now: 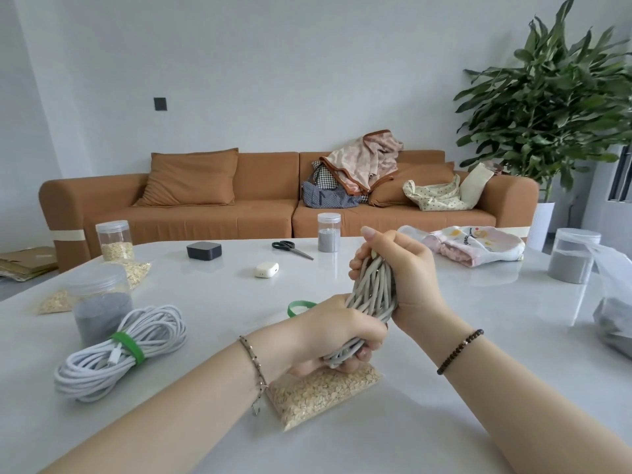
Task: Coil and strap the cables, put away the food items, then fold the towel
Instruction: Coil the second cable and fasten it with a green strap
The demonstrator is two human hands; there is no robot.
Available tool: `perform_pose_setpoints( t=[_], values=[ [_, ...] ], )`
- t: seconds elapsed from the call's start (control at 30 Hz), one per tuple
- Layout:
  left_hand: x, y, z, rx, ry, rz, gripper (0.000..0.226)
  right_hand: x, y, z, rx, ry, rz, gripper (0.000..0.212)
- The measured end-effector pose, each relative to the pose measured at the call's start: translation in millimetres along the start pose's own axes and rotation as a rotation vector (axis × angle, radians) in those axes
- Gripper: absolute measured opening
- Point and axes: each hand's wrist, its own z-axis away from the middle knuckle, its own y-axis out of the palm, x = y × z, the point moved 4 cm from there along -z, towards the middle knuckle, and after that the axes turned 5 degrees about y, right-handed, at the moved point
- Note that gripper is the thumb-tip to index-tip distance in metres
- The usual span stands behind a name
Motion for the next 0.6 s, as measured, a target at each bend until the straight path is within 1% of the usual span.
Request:
perform_pose_setpoints(
  t=[0.07,0.17,0.23,0.3,0.43,0.53,0.6],
  values=[
    [-0.2,-0.2,-1.6,-0.056,0.022,-0.044,0.021,1.9,-3.4,0.2,-0.03,-0.07,0.099,0.034],
    [-1.5,-6.0,0.3,-0.099,0.013,0.0,0.024,2.6,0.1,2.8,0.018,-0.101,0.234,0.026],
    [0.3,-6.8,2.4,-0.066,-0.015,0.025,0.029,0.5,1.9,4.8,0.023,-0.09,0.25,0.029],
    [1.5,-6.2,1.2,-0.038,-0.012,-0.006,0.029,-0.2,-0.1,4.8,-0.033,-0.11,0.234,0.035],
    [-6.3,-11.4,-4.9,-0.048,0.033,-0.146,0.021,8.0,-5.6,4.7,-0.128,-0.27,0.281,0.041],
    [-6.7,-15.0,-8.4,-0.08,0.069,-0.254,0.021,13.9,-2.5,10.2,-0.127,-0.417,0.425,0.039],
    [-3.5,-15.4,-9.5,-0.108,0.109,-0.298,0.023,14.0,-1.1,11.6,-0.122,-0.47,0.461,0.038]
  ],
)
